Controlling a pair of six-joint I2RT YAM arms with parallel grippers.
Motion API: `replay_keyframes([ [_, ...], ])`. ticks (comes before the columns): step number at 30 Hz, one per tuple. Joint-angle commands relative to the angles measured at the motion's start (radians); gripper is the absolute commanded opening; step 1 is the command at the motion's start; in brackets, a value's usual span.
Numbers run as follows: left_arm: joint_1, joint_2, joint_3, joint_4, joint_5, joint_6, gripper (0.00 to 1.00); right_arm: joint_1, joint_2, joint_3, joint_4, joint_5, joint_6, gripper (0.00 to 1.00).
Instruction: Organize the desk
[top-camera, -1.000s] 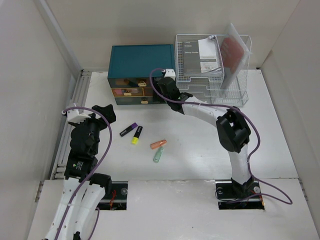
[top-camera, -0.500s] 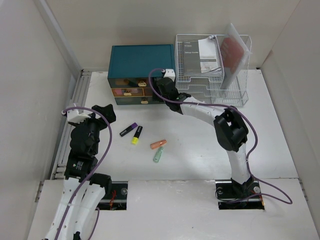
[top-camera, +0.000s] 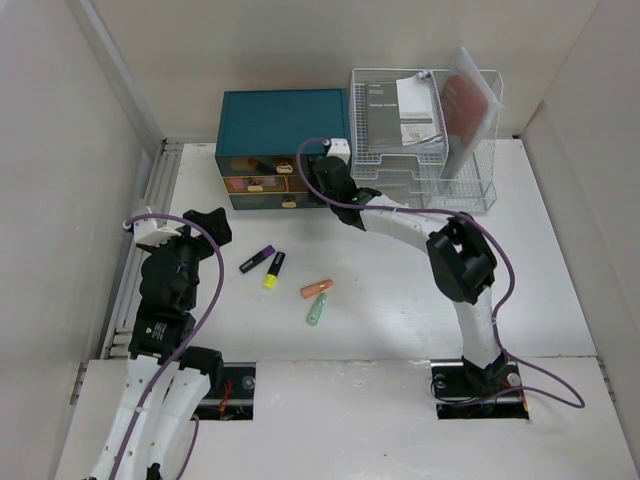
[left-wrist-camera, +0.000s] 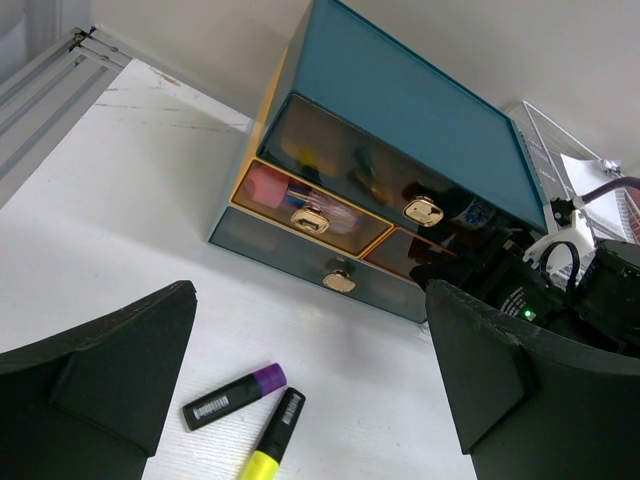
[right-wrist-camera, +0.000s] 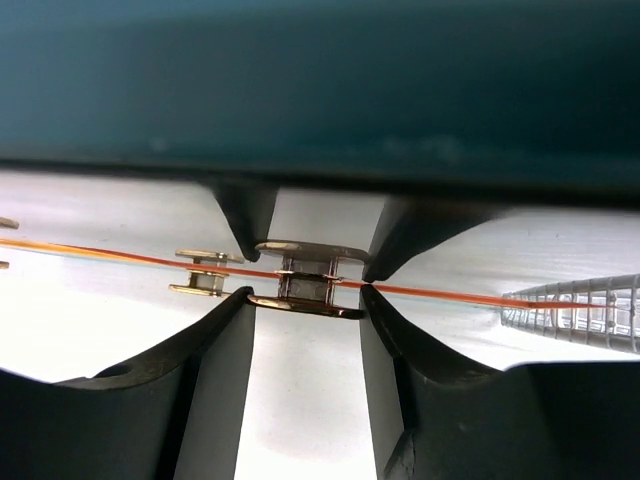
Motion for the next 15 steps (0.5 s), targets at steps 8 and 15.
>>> replay_keyframes([
  [8, -0.004, -0.002, -0.011, 0.046, -0.009, 0.000, 0.98, 0.017, -0.148, -0.148, 0.153, 0.041, 0.000, 0.24],
  [15, -0.004, -0.002, -0.011, 0.046, -0.009, 0.000, 0.98, 0.037, -0.235, -0.266, 0.153, 0.041, 0.000, 0.24],
])
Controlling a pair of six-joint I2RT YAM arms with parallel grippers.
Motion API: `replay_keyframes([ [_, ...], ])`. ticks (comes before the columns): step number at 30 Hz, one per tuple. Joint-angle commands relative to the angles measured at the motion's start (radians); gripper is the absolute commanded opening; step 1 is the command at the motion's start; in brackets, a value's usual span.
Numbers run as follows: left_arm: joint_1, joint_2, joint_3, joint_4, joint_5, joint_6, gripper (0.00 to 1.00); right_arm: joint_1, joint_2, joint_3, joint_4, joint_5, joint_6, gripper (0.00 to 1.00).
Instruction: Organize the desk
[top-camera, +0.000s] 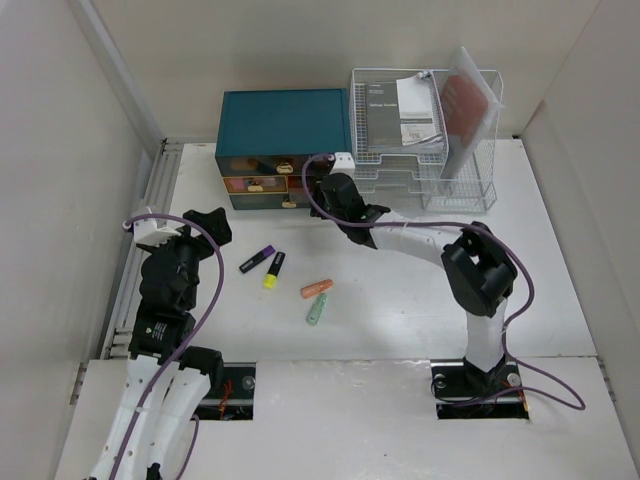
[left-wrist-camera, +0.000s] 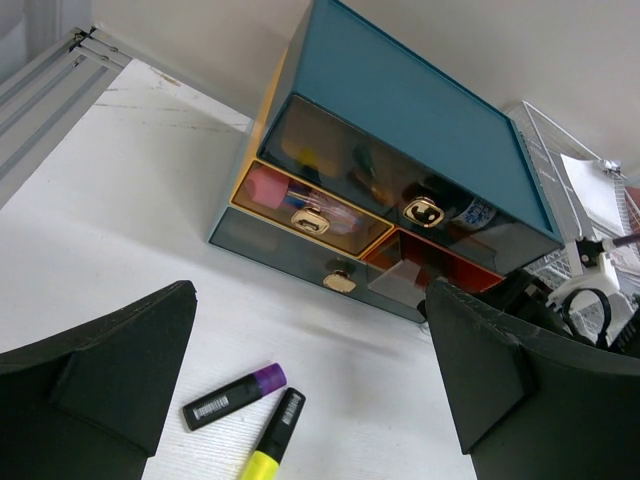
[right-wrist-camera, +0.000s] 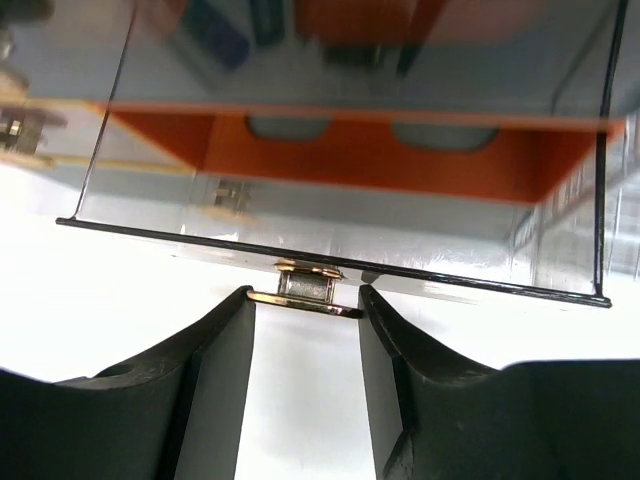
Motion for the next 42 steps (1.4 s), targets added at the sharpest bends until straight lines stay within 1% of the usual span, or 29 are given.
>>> replay_keyframes([
  [1, -0.004, -0.002, -0.011, 0.045, -0.009, 0.000, 0.98, 0.007, -0.098, -0.044, 0.032, 0.050, -0.002, 0.24],
  [7, -0.004, -0.012, -0.011, 0.045, 0.000, 0.000, 0.98, 0.029, -0.175, -0.144, 0.032, 0.050, 0.007, 0.24],
  [11, -0.004, -0.012, -0.011, 0.045, 0.000, 0.000, 0.98, 0.038, -0.193, -0.165, 0.032, 0.050, 0.016, 0.24],
  [14, -0.004, -0.021, -0.011, 0.045, 0.000, 0.000, 0.98, 0.038, -0.193, -0.175, 0.032, 0.041, 0.016, 0.27],
  [17, -0.004, -0.021, -0.011, 0.045, 0.000, 0.000, 0.98, 0.038, -0.193, -0.184, 0.032, 0.023, 0.016, 0.37],
  [18, -0.004, -0.021, -0.011, 0.045, 0.000, 0.000, 0.98, 0.038, -0.193, -0.193, 0.032, 0.010, 0.016, 0.49],
  [20, -0.004, -0.021, -0.011, 0.045, 0.000, 0.000, 0.98, 0.047, -0.193, -0.193, 0.032, -0.009, 0.016, 0.64],
  [21, -0.004, -0.021, -0.011, 0.045, 0.000, 0.000, 0.98, 0.047, -0.193, -0.202, 0.032, -0.010, 0.007, 0.70],
  [22, -0.004, -0.021, -0.011, 0.045, 0.000, 0.000, 0.98, 0.047, -0.204, -0.202, 0.032, -0.038, 0.007, 0.78],
  [25, -0.004, -0.021, -0.011, 0.045, 0.000, 0.000, 0.98, 0.056, -0.238, -0.225, 0.032, -0.060, -0.002, 0.88],
  [28, -0.004, -0.021, -0.011, 0.054, 0.000, 0.009, 0.98, 0.066, -0.284, -0.256, 0.032, -0.115, -0.023, 0.91],
  [30, -0.004, -0.021, -0.011, 0.054, 0.000, 0.009, 0.98, 0.075, -0.311, -0.282, 0.023, -0.213, -0.065, 0.91],
  [31, -0.004, -0.030, -0.011, 0.054, 0.009, 0.009, 0.98, 0.075, -0.339, -0.296, 0.023, -0.270, -0.150, 0.91],
  [32, -0.004, -0.030, -0.011, 0.054, 0.009, 0.009, 0.98, 0.075, -0.353, -0.296, 0.023, -0.425, -0.213, 0.88],
  [33, -0.004, -0.030, -0.011, 0.054, 0.009, 0.009, 0.98, 0.075, -0.367, -0.305, 0.023, -0.529, -0.293, 0.85],
  [34, -0.004, -0.030, -0.011, 0.054, 0.009, 0.009, 0.98, 0.075, -0.379, -0.322, 0.023, -0.627, -0.448, 0.81],
  [35, -0.004, -0.041, -0.011, 0.054, 0.009, 0.009, 0.98, 0.075, -0.390, -0.322, 0.023, -0.711, -0.526, 0.79],
  [36, -0.004, -0.041, -0.011, 0.054, 0.018, 0.009, 0.98, 0.075, -0.390, -0.331, 0.023, -0.863, -0.601, 0.74],
  [37, -0.004, -0.050, -0.011, 0.054, 0.018, 0.009, 0.98, 0.075, -0.390, -0.322, -0.049, -0.910, -0.679, 0.74],
  [38, -0.004, -0.050, -0.011, 0.063, 0.018, 0.020, 0.98, 0.075, -0.346, -0.284, -0.107, -0.951, -0.826, 0.74],
  [39, -0.004, -0.050, -0.011, 0.064, 0.018, 0.020, 0.98, 0.075, -0.313, -0.244, -0.199, -1.035, -0.934, 0.70],
  [40, -0.004, -0.050, -0.011, 0.064, 0.018, 0.020, 0.98, 0.075, -0.275, -0.199, -0.296, -1.068, -1.033, 0.68],
  [41, -0.004, -0.061, -0.011, 0.064, 0.018, 0.031, 0.98, 0.075, -0.234, -0.112, -0.479, -1.089, -1.200, 0.64],
  [42, -0.004, -0.061, -0.011, 0.064, 0.018, 0.031, 0.98, 0.075, -0.150, -0.072, -0.554, -1.090, -1.258, 0.59],
])
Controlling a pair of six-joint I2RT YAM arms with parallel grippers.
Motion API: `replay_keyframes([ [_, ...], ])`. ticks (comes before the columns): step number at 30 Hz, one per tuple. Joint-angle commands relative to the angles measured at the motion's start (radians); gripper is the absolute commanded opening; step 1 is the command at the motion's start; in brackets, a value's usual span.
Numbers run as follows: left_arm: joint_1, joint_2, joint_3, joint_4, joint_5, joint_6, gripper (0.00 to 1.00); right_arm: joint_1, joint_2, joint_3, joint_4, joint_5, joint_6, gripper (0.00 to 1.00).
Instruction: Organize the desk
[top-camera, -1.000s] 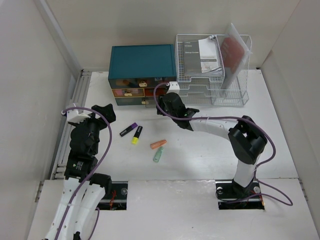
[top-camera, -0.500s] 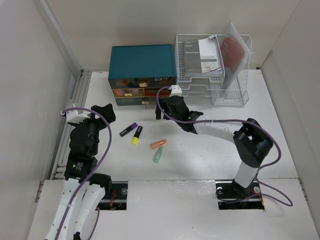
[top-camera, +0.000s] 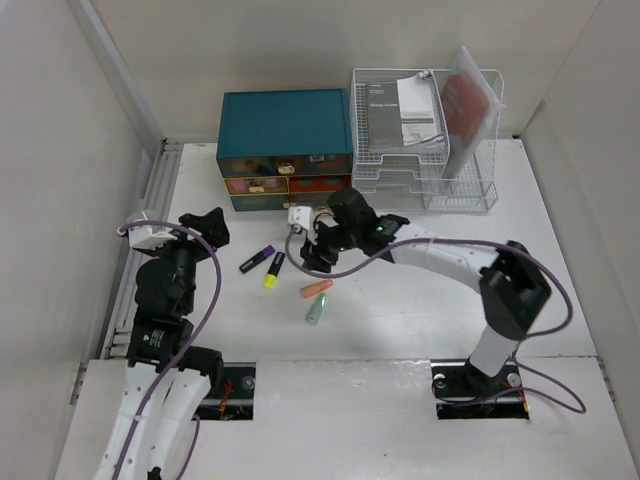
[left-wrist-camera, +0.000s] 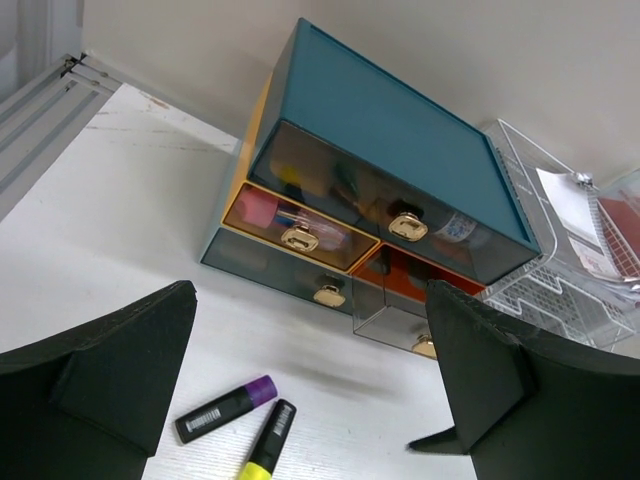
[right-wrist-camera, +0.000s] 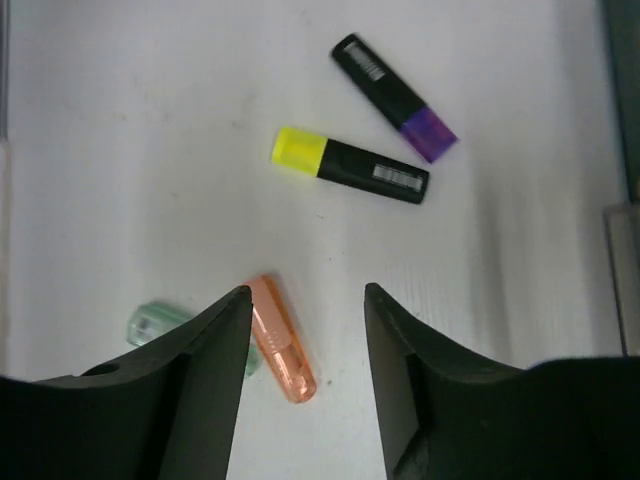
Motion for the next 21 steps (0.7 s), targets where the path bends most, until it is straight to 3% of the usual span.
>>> replay_keyframes([
  [1, -0.004, -0.027, -0.011, 0.052, 0.010, 0.023, 0.98, 0.006, 0.167, 0.154, -0.374, -0.222, -0.469, 0.53],
  [3, -0.004, -0.027, -0.011, 0.052, 0.010, 0.032, 0.98, 0.006, 0.258, 0.226, -0.473, -0.184, -0.554, 0.43],
  [8, -0.004, -0.049, -0.011, 0.052, 0.010, 0.043, 0.98, 0.006, 0.263, 0.186, -0.385, -0.124, -0.594, 0.43],
  [21, -0.004, -0.067, -0.011, 0.052, 0.041, 0.043, 0.98, 0.006, 0.344, 0.194, -0.433, -0.094, -0.603, 0.45],
])
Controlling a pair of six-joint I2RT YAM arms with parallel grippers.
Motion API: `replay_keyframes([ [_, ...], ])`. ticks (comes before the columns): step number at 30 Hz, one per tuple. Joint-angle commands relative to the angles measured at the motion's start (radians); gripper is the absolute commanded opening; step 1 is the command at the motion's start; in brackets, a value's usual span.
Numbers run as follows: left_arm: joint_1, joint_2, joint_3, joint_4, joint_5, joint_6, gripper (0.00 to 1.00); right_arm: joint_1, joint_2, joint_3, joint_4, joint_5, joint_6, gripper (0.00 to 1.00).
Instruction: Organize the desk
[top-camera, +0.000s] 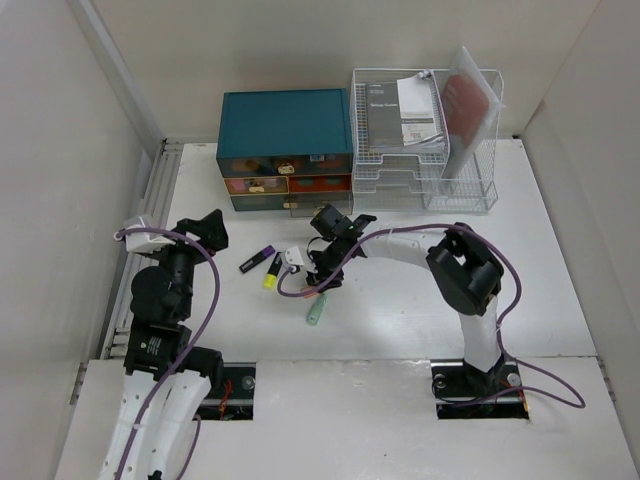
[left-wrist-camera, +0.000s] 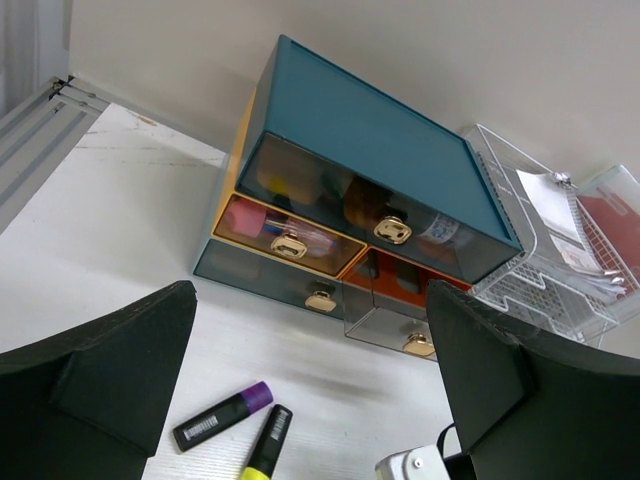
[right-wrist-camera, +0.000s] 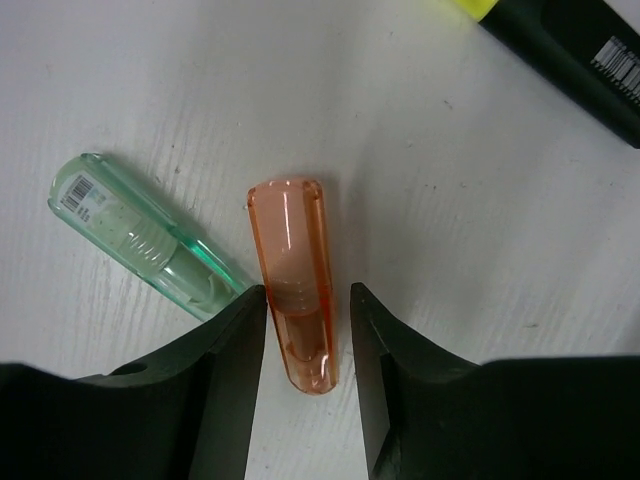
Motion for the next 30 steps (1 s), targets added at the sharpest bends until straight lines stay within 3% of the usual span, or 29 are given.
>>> replay_keyframes([
  [1, -0.004, -0.018, -0.011, 0.049, 0.015, 0.017, 0.98, 0.004, 0.018, 0.002, 0.000, -0.011, -0.029, 0.45],
  [7, -0.004, -0.027, -0.011, 0.049, 0.015, 0.017, 0.98, 0.004, 0.027, 0.002, 0.001, -0.002, -0.020, 0.45],
  [11, -0.004, -0.027, -0.011, 0.049, 0.015, 0.017, 0.98, 0.004, 0.016, -0.016, 0.028, 0.010, 0.001, 0.22],
  [17, -0.004, -0.027, -0.011, 0.049, 0.015, 0.017, 0.98, 0.004, -0.134, -0.016, 0.117, -0.002, 0.121, 0.15],
  [21, -0.004, -0.027, -0.011, 0.049, 0.015, 0.017, 0.98, 0.004, -0.252, -0.025, 0.313, 0.102, 0.329, 0.10],
  [25, -0.004, -0.027, -0.011, 0.049, 0.015, 0.017, 0.98, 0.004, -0.340, -0.045, 0.471, 0.327, 0.481, 0.00],
  [30, -0.004, -0.027, -0.011, 0.049, 0.015, 0.017, 0.98, 0.004, -0.393, -0.054, 0.629, 0.591, 0.599, 0.00],
])
